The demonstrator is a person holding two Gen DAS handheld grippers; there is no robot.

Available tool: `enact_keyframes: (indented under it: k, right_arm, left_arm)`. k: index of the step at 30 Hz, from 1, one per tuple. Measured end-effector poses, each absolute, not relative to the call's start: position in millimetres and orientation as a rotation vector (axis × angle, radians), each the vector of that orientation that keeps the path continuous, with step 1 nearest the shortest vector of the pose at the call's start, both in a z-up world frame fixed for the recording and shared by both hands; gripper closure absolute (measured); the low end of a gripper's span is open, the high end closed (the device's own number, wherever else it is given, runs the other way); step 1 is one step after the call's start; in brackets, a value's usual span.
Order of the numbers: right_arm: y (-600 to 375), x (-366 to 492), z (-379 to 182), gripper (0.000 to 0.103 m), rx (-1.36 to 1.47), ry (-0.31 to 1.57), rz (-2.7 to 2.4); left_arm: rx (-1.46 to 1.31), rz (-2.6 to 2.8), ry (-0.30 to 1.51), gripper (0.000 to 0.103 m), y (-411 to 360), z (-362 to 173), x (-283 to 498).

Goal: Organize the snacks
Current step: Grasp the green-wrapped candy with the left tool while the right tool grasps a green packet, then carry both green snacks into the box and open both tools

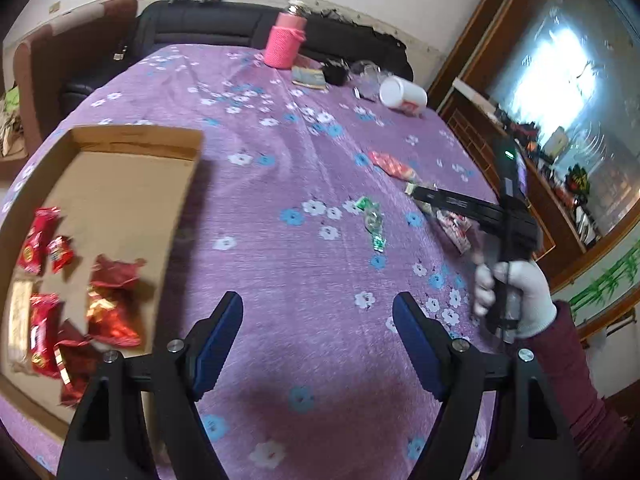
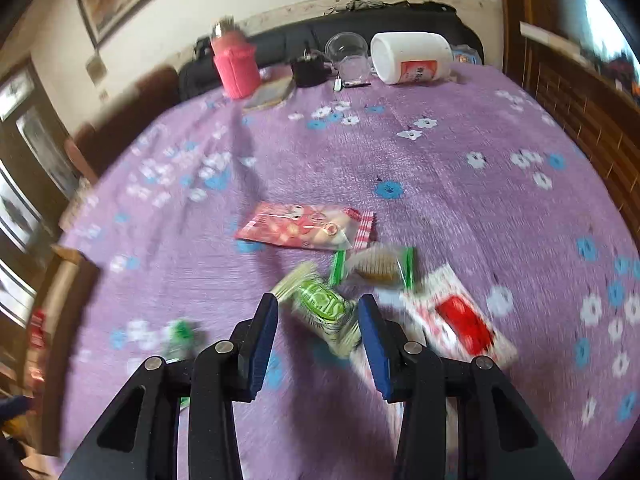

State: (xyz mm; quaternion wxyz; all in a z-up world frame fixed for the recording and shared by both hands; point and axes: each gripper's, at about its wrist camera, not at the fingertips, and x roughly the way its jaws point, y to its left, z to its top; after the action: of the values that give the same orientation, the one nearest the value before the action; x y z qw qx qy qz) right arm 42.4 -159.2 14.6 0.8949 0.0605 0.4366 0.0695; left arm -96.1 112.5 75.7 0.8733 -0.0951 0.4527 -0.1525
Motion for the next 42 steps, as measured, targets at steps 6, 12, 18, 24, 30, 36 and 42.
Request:
enact_keyframes:
  k: [6, 12, 18, 24, 30, 36, 42]
  right_arm:
    - [-163.6, 48.5, 7.3, 0.076, 0.149, 0.874, 0.211]
    - [-172.0, 43.2, 16.0, 0.077, 0.228, 0.864, 0.26]
    - [-179.4, 38.3, 22.5, 0.077, 0.278, 0.845, 0.268]
    - [-187.0, 40.8, 21.5, 0.077, 0.315, 0.85, 0.258]
    - [-187.3, 36.8, 25.7, 0.077, 0.324, 0.826, 0.257]
    - [-181.0, 29.6, 34.8, 0.077, 0.301, 0.777, 0.269]
    - [-162.4, 23.1, 37.4, 0.077, 0.263, 0.757, 0.289]
  left_arm:
    - [-0.104, -0.32, 0.963, 0.026, 73.9, 65.1, -64.7]
    - [-0.056, -0.382, 0.947, 0.027, 23.8, 47.5, -17.3]
    - [0.024, -0.364, 0.949, 0.027, -10.3, 24.5, 24.1]
    - [0.141, -0.346, 0.915, 0.082, -25.0, 9.6, 28.3]
    - [0.041, -0.363, 0.902, 0.082, -7.1, 23.0, 20.1]
    - [-0.091, -0.345, 0.855, 0.082, 48.3, 61.6, -10.4]
    - [-0.188, -0.197, 0.773, 0.081, 151.2, 107.8, -45.5]
